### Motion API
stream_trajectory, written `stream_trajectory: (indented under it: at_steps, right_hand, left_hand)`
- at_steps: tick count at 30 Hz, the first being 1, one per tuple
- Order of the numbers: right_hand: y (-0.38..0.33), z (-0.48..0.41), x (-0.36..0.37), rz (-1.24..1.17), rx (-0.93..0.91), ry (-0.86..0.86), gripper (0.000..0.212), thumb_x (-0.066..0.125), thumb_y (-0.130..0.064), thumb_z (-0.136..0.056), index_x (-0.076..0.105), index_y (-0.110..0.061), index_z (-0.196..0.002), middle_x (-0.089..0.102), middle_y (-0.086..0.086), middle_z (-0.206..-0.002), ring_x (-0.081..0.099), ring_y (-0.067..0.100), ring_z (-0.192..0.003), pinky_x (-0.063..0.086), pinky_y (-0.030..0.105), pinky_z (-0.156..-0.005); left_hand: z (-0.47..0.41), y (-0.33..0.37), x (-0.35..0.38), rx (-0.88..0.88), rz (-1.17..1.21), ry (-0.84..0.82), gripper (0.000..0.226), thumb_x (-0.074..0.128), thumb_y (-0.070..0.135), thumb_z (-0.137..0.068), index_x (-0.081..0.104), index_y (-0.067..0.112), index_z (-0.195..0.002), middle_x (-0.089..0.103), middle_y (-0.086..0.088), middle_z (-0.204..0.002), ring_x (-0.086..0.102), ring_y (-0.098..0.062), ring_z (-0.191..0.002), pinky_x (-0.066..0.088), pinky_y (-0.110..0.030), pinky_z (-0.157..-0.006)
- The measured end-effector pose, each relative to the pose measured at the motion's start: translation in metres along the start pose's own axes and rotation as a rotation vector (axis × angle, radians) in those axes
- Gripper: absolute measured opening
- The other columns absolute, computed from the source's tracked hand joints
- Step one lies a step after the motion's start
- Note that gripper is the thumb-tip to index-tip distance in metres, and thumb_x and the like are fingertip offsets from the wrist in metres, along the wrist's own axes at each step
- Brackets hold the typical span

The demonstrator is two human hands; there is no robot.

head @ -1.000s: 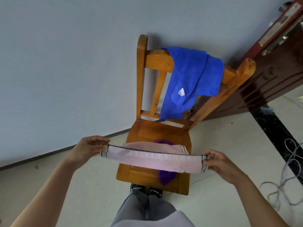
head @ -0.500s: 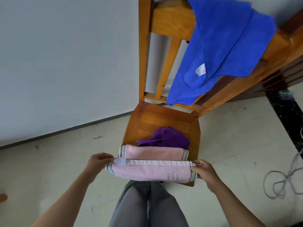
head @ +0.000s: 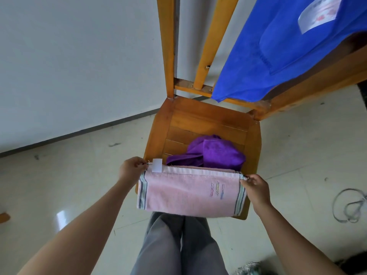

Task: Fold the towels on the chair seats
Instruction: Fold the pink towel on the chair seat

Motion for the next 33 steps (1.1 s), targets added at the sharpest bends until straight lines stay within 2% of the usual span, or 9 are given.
stream_trajectory:
  at_steps: [4,9,12,16,21,25,27,30,33]
  right_hand:
    - [0.0,-0.012,0.008,-0.016,0.014,-0.02,0.007,0.058,-0.015,-0.089,0.054,-0.009,-0.091,0.061,0.012,-0.091,0.056,0.025,-0.078,0.041,0.028,-0.066]
    - [-0.002,-0.02,0.017,-0.022,-0.001,-0.078,0.012,0.056,-0.017,-0.091,0.049,-0.01,-0.098,0.057,0.006,-0.09,0.051,0.009,-0.067,0.038,0.021,-0.054]
    - [-0.001,-0.022,0.021,-0.067,0.026,-0.118,0.017,0.057,-0.018,-0.09,0.047,-0.015,-0.104,0.056,0.003,-0.092,0.054,0.009,-0.07,0.041,0.021,-0.056]
    - [0.0,-0.02,0.023,-0.033,0.05,-0.149,0.015,0.057,-0.019,-0.09,0.059,-0.004,-0.095,0.063,0.012,-0.09,0.056,0.017,-0.069,0.04,0.023,-0.059]
    - [0.001,-0.012,0.013,-0.076,0.067,-0.179,0.015,0.059,-0.018,-0.089,0.06,-0.005,-0.095,0.065,0.009,-0.089,0.06,0.015,-0.074,0.046,0.026,-0.065]
    - [0.016,0.002,-0.006,-0.14,0.054,-0.22,0.017,0.053,-0.013,-0.092,0.059,-0.01,-0.108,0.064,0.01,-0.106,0.061,0.023,-0.096,0.048,0.034,-0.086]
    - [0.022,0.014,-0.015,-0.22,0.015,-0.26,0.029,0.045,-0.004,-0.093,0.058,-0.015,-0.116,0.062,0.003,-0.114,0.056,0.022,-0.107,0.048,0.032,-0.091]
    - [0.02,0.037,-0.029,-0.348,-0.054,-0.324,0.052,0.034,0.014,-0.089,0.069,-0.025,-0.088,0.072,-0.011,-0.085,0.065,0.01,-0.088,0.053,0.013,-0.071]
    - [0.015,0.051,-0.044,-0.391,-0.112,-0.316,0.059,0.032,0.017,-0.088,0.067,-0.023,-0.063,0.067,-0.001,-0.069,0.061,0.02,-0.077,0.048,0.022,-0.069]
  left_hand:
    - [-0.013,0.008,0.009,0.048,-0.202,-0.02,0.016,0.063,0.008,-0.083,0.069,0.006,-0.098,0.066,-0.012,-0.091,0.057,-0.025,-0.08,0.04,-0.026,-0.069]
    - [-0.02,0.012,0.026,0.136,-0.461,-0.097,0.022,0.057,0.02,-0.089,0.067,0.008,-0.105,0.065,-0.013,-0.107,0.059,-0.031,-0.096,0.045,-0.033,-0.078]
    - [-0.016,0.011,0.031,0.173,-0.666,-0.109,0.033,0.051,0.032,-0.092,0.059,0.014,-0.119,0.051,-0.012,-0.124,0.048,-0.029,-0.113,0.043,-0.036,-0.09]
    - [-0.01,0.001,0.031,0.162,-0.841,-0.148,0.036,0.045,0.04,-0.094,0.056,0.022,-0.122,0.042,-0.009,-0.135,0.035,-0.027,-0.126,0.034,-0.04,-0.102]
    - [-0.006,0.002,0.018,0.165,-0.592,-0.119,0.026,0.048,0.022,-0.095,0.062,0.01,-0.113,0.052,-0.011,-0.129,0.046,-0.028,-0.117,0.038,-0.039,-0.097]
    - [0.021,0.019,-0.002,0.241,-0.291,-0.135,0.008,0.05,0.008,-0.093,0.057,0.011,-0.091,0.063,-0.009,-0.089,0.056,-0.025,-0.082,0.04,-0.022,-0.064]
    - [0.04,0.03,-0.017,0.3,-0.188,-0.108,0.013,0.053,0.003,-0.09,0.056,0.013,-0.083,0.061,-0.009,-0.078,0.056,-0.026,-0.072,0.039,-0.019,-0.058]
    - [0.066,0.041,-0.034,0.326,-0.034,-0.104,0.025,0.054,-0.001,-0.089,0.059,0.02,-0.076,0.065,0.002,-0.071,0.058,-0.013,-0.066,0.043,-0.009,-0.057]
    - [0.081,0.049,-0.044,0.299,0.123,-0.112,0.031,0.055,-0.003,-0.088,0.062,0.023,-0.073,0.067,0.017,-0.064,0.059,0.0,-0.062,0.044,-0.005,-0.059]
Point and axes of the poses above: each hand's wrist, its own z-axis away from the middle knuckle, its own x-axis out of the palm, y = z × x, the point moved 10 cm from there along -z, towards the middle knuckle
